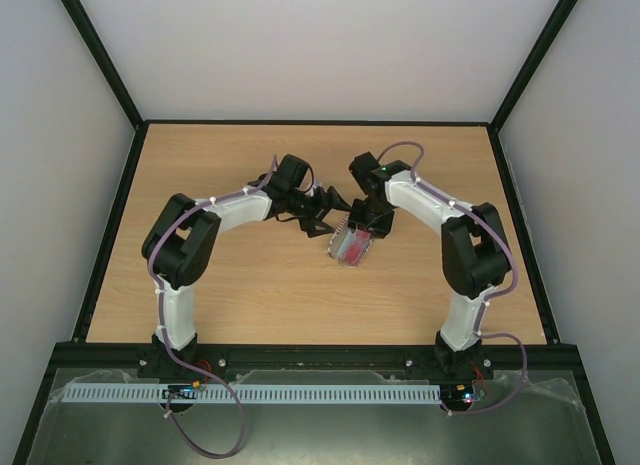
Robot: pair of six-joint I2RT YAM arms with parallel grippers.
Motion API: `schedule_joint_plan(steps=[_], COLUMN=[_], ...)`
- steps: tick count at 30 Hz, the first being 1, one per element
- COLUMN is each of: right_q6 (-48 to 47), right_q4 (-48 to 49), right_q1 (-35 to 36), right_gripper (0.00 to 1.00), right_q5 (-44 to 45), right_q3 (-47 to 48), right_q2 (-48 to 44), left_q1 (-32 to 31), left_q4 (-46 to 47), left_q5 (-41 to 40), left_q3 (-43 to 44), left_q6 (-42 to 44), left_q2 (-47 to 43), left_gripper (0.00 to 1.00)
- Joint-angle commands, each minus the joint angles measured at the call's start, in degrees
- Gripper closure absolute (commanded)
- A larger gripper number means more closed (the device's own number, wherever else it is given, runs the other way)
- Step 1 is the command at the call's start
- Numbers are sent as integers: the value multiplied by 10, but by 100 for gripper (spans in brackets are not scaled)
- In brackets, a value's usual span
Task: Organize the sunglasses
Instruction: Place the sunglasses in the sunglasses case, then close the sunglasses case at the center of the board.
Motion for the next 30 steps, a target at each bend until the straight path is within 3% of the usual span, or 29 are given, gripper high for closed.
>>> schedule_joint_plan(steps=[1, 5, 11, 14, 21, 30], right_q6=[9, 16, 12, 18, 17, 16], right_q4=[8, 20, 26, 55, 95, 119], right_q1=[-27, -93, -151, -165, -170, -170], right_gripper=[50, 55, 80, 86, 91, 93], right_q5=[-36, -42, -32, -39, -53, -83], right_q3=[25, -26, -106, -151, -159, -141], right_q2=[-68, -124, -145, -139, -85, -45], left_q1=[-15, -14, -14, -14, -14, 7], left_q4=[9, 1, -10, -18, -34, -69], left_q5=[27, 26, 24, 25, 25, 17], left_q3=[19, 24, 32, 40, 55, 55], left_q6=[3, 7, 12, 14, 20, 46], left_q2=[-12, -9, -4, -1, 8, -5], left_gripper=[15, 15, 21, 25, 32, 32])
